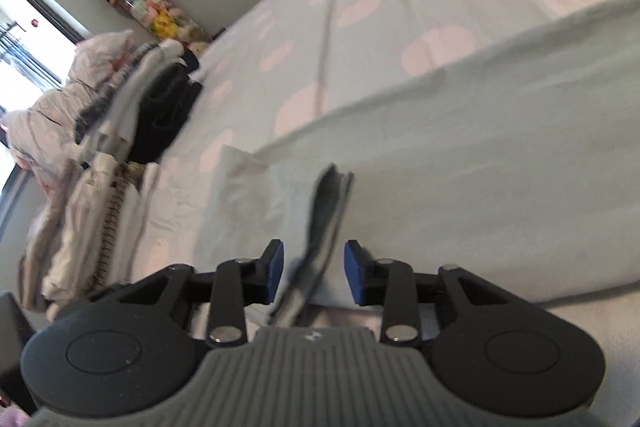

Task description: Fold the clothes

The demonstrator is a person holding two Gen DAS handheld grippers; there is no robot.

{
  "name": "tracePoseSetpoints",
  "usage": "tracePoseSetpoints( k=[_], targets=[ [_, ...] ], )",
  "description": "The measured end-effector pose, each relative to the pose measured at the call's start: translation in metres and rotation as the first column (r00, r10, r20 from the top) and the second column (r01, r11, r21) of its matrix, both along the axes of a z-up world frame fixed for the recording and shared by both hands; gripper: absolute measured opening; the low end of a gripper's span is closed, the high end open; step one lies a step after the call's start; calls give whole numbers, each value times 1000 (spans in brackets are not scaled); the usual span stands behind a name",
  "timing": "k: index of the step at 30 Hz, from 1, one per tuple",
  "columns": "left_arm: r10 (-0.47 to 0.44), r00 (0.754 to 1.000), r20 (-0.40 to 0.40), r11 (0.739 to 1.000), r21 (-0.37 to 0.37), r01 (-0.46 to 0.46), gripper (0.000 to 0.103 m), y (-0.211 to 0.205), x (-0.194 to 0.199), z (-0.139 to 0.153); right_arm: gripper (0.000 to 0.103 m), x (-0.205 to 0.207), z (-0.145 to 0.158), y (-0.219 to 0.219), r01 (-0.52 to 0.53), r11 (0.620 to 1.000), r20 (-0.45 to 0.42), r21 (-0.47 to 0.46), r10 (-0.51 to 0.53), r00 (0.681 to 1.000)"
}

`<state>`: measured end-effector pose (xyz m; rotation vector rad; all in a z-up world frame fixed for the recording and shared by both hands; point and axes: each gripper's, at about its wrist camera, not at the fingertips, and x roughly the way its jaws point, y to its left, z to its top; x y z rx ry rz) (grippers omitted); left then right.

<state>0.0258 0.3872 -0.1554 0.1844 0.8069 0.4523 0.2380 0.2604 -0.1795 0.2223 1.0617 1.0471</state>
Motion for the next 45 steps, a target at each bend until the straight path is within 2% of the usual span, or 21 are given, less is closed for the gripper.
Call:
tracePoseSetpoints(
  k=[6, 9, 11, 13, 17, 19, 21, 23, 28, 34, 39, 45],
  targets=[
    [4, 1000, 5, 1000, -17, -4, 21, 2, 0, -1, 36, 6, -14, 13, 22, 999, -88, 47, -18, 996],
    [7, 1000, 8, 1000, -24, -6, 21, 3, 1, -1, 25, 8, -17, 16, 39, 997, -115, 60, -32, 993],
    [7, 1000, 9, 1000, -26, -7, 21, 4, 1, -1, 13, 6, -6, 17, 31, 997, -96, 74, -24, 995],
    [8, 1000, 13, 999, -32, -7, 22, 5, 0, 0, 9, 4, 5, 17, 23, 996, -78, 88, -17, 997],
    [12, 999, 51, 999, -53, -9, 22, 5, -5, 7, 8, 0, 26, 17, 7, 993, -40, 114, -2, 999],
    [17, 996, 87, 997, -73, -11, 25, 4, -11, 12, 8, -1, 37, 17, -2, 992, -21, 128, 4, 1000],
    [26, 993, 114, 996, -88, -16, 38, 0, -15, 18, 8, -1, 59, 20, -21, 990, 21, 138, 19, 1000],
    [32, 990, 134, 994, -111, -17, 47, -3, -19, 23, 8, 2, 88, 23, -48, 988, 81, 146, 36, 996],
    [36, 988, 151, 985, -173, -9, 48, -13, -15, 31, 8, 26, 166, 10, -73, 989, 210, 132, 44, 977],
    [0, 986, 167, 972, -233, 39, 49, -36, -5, 40, 8, 64, 248, -40, -49, 997, 346, 65, 24, 938],
    [-50, 989, 137, 968, -238, 81, 49, -62, 7, 42, 8, 102, 285, -95, 28, 1000, 434, -1, -24, 901],
    [-102, 988, 118, 955, -266, 130, 50, -83, 35, 46, 8, 148, 305, -169, 153, 988, 498, -32, -117, 859]
  ],
)
